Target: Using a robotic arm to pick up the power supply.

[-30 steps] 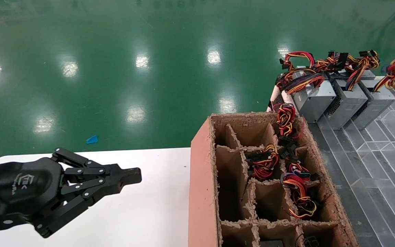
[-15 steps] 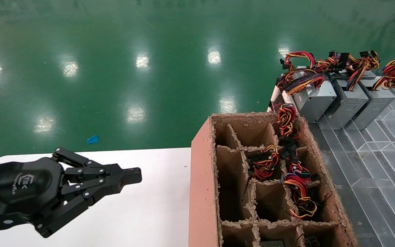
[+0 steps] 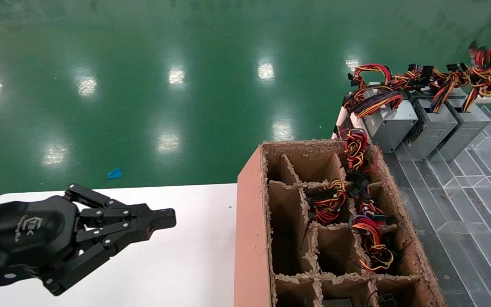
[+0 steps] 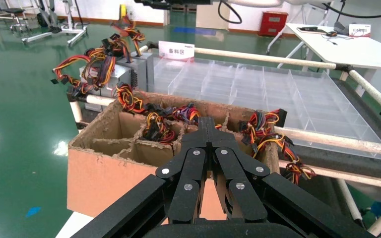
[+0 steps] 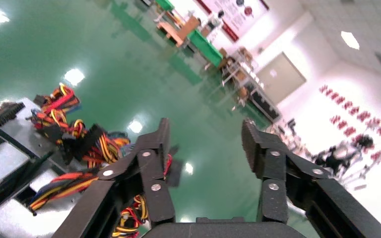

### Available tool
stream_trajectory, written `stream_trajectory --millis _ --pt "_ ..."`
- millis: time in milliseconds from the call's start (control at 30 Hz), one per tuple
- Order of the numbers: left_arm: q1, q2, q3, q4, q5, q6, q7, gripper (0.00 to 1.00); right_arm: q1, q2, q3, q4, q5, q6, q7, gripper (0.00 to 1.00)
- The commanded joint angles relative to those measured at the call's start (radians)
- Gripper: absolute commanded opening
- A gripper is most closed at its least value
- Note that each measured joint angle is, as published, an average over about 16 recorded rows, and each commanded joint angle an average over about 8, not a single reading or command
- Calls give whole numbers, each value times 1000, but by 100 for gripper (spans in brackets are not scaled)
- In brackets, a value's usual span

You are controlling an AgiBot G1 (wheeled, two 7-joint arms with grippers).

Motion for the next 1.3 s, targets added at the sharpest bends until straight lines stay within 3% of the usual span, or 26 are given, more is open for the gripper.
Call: stream_trajectory --millis 33,267,1000,1033,1267,1300 --pt "0 0 0 0 0 0 0 0 6 7 -4 8 -6 -21 -8 100" --pt "0 0 0 0 0 0 0 0 -11 22 -24 66 -8 -82 16 100" --pt "0 0 0 0 0 0 0 0 -261 39 -83 504 161 -226 446 100" --pt "0 0 0 0 0 0 0 4 -272 40 -86 524 168 -233 465 100" --pt "0 0 0 0 0 0 0 92 -353 46 -106 666 222 -281 604 100" --pt "0 0 0 0 0 0 0 100 -365 47 -109 687 230 -288 624 100"
